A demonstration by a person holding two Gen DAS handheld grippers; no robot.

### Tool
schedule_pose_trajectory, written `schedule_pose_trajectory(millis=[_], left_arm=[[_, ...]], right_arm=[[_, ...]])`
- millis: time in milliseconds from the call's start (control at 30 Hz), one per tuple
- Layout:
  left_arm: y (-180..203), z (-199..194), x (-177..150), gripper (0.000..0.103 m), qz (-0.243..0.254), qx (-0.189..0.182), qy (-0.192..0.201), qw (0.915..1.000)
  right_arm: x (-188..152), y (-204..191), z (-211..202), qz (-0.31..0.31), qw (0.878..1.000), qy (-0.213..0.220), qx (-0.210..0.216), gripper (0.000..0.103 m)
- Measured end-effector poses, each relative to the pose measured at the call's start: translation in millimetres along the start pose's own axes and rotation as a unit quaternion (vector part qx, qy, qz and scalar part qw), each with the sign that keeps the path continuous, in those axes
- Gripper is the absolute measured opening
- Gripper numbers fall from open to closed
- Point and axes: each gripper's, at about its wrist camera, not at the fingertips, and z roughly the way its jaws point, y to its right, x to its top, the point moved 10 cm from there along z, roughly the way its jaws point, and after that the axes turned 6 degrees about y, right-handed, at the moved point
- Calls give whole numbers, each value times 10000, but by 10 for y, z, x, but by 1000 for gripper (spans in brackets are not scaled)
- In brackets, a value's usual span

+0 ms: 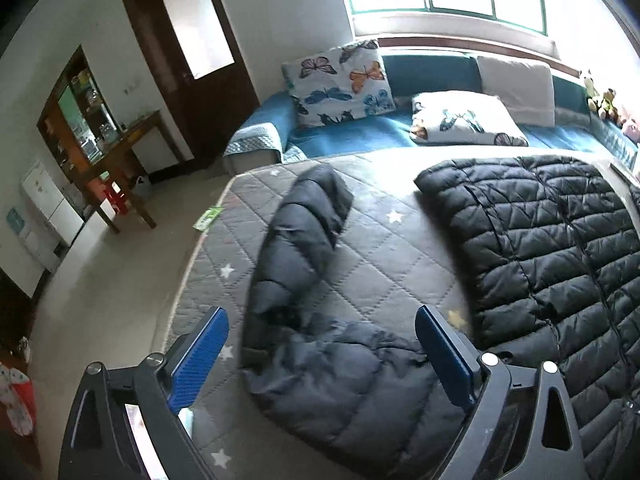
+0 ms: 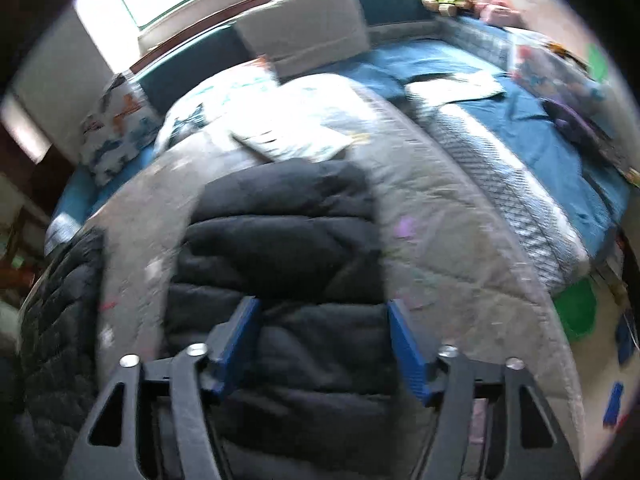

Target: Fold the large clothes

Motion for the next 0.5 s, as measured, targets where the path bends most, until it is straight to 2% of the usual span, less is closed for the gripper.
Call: schedule_pose_trajectory(millis=[33,100,200,300,333,367,433,467,500], left_arm=[[52,60,-27,101,0,-39,-95,9999],[89,224,-20,101,24,-57,-231,9997],[100,440,-10,101,214,17,-326,9992],[82,651,34,101,454,134,-409,9980],[58,706,50,101,500,166,-439,9976],[62,757,63,101,546,176,-457,9973],[19,833,102,101,551,273,-466,9970],[-22,874,139,101,488,284,-475,9973],[-81,929,186,101,386,316,-479,9976]], right_arm=[[6,-14,-27,-133,9998,22,-109,30],[14,-20,-106,-294,9991,4,-296,17],[106,4,-361,-461,9973,300,-479,13],[329,237,-727,-444,9893,886,-1074,13],[394,397,-844,-396,9835,1043,-1427,13],[422,570,-913,-284,9799,1076,-1658,14],[374,791,-915,101,9848,789,-1546,18],[331,920,-941,300,9829,717,-1672,24],[298,1026,-971,387,9787,694,-1891,25]])
